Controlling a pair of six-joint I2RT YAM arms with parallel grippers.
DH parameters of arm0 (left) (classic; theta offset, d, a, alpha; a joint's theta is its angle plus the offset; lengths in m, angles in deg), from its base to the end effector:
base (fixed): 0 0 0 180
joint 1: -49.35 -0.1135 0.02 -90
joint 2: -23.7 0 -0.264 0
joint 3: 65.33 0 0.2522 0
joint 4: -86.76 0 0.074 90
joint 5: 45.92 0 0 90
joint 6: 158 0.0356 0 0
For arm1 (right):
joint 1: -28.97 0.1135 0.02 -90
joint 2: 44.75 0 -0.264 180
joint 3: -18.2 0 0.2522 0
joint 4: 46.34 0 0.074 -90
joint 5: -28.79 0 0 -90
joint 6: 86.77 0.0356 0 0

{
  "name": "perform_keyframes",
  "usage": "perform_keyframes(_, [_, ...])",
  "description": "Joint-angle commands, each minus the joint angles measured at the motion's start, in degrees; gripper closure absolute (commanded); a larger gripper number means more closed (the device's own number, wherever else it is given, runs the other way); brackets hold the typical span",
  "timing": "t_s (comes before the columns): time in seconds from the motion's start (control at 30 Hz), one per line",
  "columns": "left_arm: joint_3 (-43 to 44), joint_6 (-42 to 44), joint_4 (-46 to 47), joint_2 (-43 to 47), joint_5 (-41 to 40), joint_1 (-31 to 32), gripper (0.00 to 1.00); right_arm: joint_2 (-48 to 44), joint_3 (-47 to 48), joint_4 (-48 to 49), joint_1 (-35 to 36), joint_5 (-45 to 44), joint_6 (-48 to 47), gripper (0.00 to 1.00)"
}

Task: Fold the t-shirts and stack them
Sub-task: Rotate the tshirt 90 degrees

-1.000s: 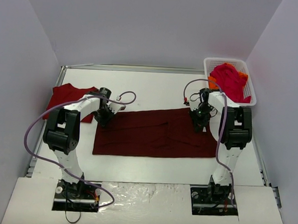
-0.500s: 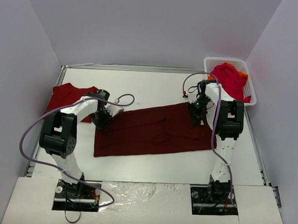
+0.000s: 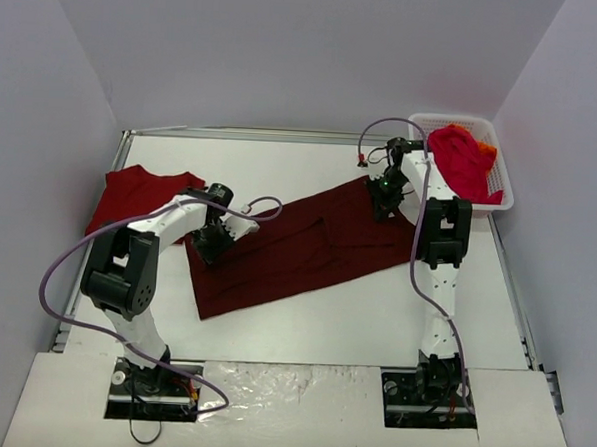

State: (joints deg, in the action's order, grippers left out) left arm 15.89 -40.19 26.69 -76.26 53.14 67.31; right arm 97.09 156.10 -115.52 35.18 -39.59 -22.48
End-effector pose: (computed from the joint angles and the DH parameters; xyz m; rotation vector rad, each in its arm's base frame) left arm 0.3081 -0.1058 0.1854 1.1591 2.6875 -0.2064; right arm 0.5059 0.0682 0.1568 -0.8327 2.6277 0.4493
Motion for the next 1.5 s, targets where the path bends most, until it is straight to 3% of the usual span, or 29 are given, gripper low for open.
perform_keyframes(0.0, [0.5,-0.9,-2.6,1.4,-0.8,0.2,0.98,7.5,3.5,9.2,1.9,-3.8,-1.1,1.0])
perform_keyframes(0.47, [2.2,-4.5,-3.2,9.6,-0.7,0.2,0.98,18.0,21.1,9.9,5.7,-7.6,-1.4,1.0])
perform_keyframes(1.07, [3.3,-5.9,-2.5,12.8,-8.4,-3.6,0.98,18.6,26.1,36.9,12.6,-14.1,-1.2,0.8])
perform_keyframes(1.23, [1.7,-6.4,-1.6,14.1,-8.5,-6.4,0.98,20.3,27.4,46.2,14.7,-25.4,-3.5,0.75])
perform_keyframes(1.47, [2.8,-6.5,0.1,15.1,-8.2,-8.4,0.98,12.2,21.5,54.6,15.8,-34.4,-3.3,0.82])
